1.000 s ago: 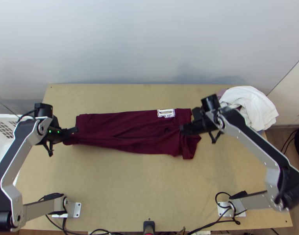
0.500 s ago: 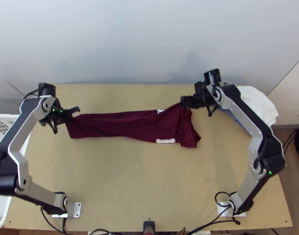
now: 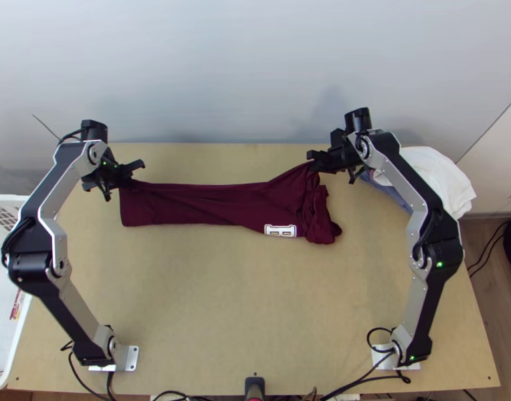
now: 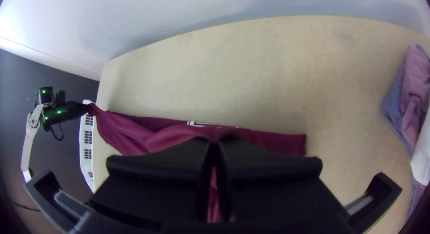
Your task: Fold the t-shirt
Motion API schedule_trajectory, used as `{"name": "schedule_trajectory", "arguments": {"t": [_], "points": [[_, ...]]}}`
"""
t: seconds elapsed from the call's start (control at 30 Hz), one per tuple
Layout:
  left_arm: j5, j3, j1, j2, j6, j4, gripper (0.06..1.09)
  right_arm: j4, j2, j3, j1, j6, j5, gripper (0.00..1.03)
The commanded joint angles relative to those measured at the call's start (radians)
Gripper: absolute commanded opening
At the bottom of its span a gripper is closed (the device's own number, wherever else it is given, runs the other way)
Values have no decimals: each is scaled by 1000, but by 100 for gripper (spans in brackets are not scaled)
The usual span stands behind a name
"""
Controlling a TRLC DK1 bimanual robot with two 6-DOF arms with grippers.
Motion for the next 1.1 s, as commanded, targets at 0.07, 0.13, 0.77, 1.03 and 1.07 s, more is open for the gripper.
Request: {"name": "schedule_trajectory", "arguments": {"t": [0.07, 0.13, 0.77, 1.03, 1.07], "points": [[-1, 30, -16, 88, 7, 9, 27, 0, 71, 23, -25, 0, 11, 6], [-1, 16, -30, 82, 16, -1, 47, -10, 71, 20, -20, 11, 12, 37], [-1, -348, -67, -240, 174, 74, 103, -51, -185, -80, 56, 63, 15, 99], [-57, -512, -56, -285, 163, 267, 103, -50, -230, -74, 159, 57, 15, 100], [-67, -513, -55, -282, 160, 281, 103, -51, -230, -71, 173, 54, 15, 99]]}}
